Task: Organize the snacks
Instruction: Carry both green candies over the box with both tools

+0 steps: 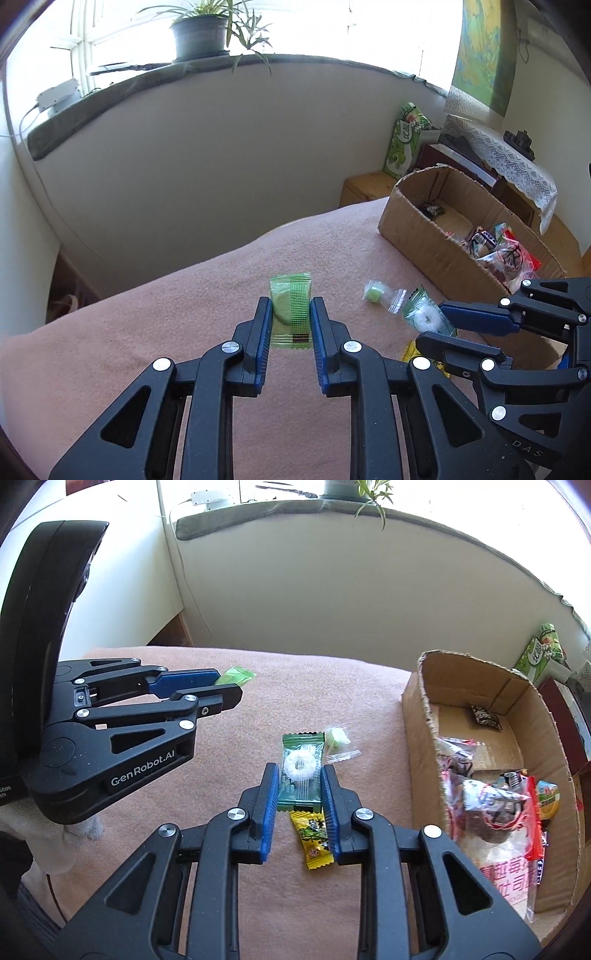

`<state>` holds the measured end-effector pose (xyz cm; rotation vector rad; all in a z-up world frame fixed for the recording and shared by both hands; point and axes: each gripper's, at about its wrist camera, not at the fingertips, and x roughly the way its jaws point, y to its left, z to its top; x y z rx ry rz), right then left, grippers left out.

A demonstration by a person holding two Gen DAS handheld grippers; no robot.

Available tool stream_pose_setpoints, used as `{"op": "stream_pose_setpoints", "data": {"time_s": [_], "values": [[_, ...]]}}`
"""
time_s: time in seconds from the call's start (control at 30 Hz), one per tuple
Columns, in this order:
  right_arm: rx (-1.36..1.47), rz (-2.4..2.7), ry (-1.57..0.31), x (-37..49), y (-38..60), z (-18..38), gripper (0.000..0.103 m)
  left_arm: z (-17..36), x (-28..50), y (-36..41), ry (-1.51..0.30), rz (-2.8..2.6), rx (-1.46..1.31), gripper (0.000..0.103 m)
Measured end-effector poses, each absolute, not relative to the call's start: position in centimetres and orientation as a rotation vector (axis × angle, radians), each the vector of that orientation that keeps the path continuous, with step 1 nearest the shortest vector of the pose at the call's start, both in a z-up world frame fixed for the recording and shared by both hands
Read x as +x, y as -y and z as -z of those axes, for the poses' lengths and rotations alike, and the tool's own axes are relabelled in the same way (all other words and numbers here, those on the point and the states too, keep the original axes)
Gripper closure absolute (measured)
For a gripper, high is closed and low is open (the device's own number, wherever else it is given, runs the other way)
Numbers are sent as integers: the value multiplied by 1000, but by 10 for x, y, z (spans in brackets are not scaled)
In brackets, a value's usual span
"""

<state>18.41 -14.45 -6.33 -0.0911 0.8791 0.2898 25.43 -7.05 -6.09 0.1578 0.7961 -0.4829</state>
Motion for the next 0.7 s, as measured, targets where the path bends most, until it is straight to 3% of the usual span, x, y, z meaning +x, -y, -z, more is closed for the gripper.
{"op": "stream_pose_setpoints", "data": {"time_s": [0.33, 0.7], "values": [[-33, -217, -769, 165, 206, 18, 79, 19, 229, 128, -674, 573, 138, 84], [13, -115, -726, 170, 275, 11, 79, 5, 219, 186, -643, 635, 139, 84]]}}
